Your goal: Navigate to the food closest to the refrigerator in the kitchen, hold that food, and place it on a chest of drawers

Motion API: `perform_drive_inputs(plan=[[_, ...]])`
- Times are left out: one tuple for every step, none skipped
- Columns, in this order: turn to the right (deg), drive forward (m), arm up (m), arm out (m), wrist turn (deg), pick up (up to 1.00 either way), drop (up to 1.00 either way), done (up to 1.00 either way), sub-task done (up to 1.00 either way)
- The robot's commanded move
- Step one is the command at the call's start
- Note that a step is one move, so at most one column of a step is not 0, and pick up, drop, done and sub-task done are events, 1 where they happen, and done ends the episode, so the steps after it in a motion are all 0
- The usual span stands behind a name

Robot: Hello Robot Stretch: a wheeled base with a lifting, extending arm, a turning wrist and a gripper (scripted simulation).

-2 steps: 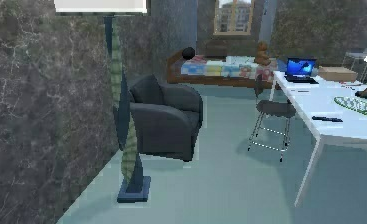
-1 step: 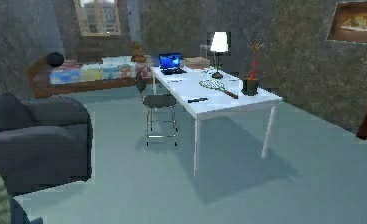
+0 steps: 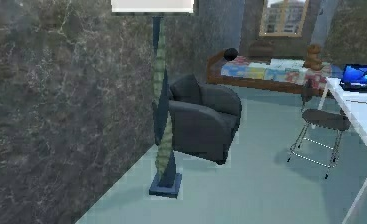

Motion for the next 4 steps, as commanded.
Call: perform_drive_inputs(plan=[[-45.0, 0.00, 0.00, 0.00, 0.0, 0.00, 0.00, 0.00, 0.00], [-45.0, 0.00, 0.00, 0.00, 0.0, 0.00, 0.00, 0.00, 0.00], [45.0, 0.00, 0.00, 0.00, 0.0, 0.00, 0.00, 0.00, 0.00], [45.0, 0.00, 0.00, 0.00, 0.0, 0.00, 0.00, 0.00, 0.00]])
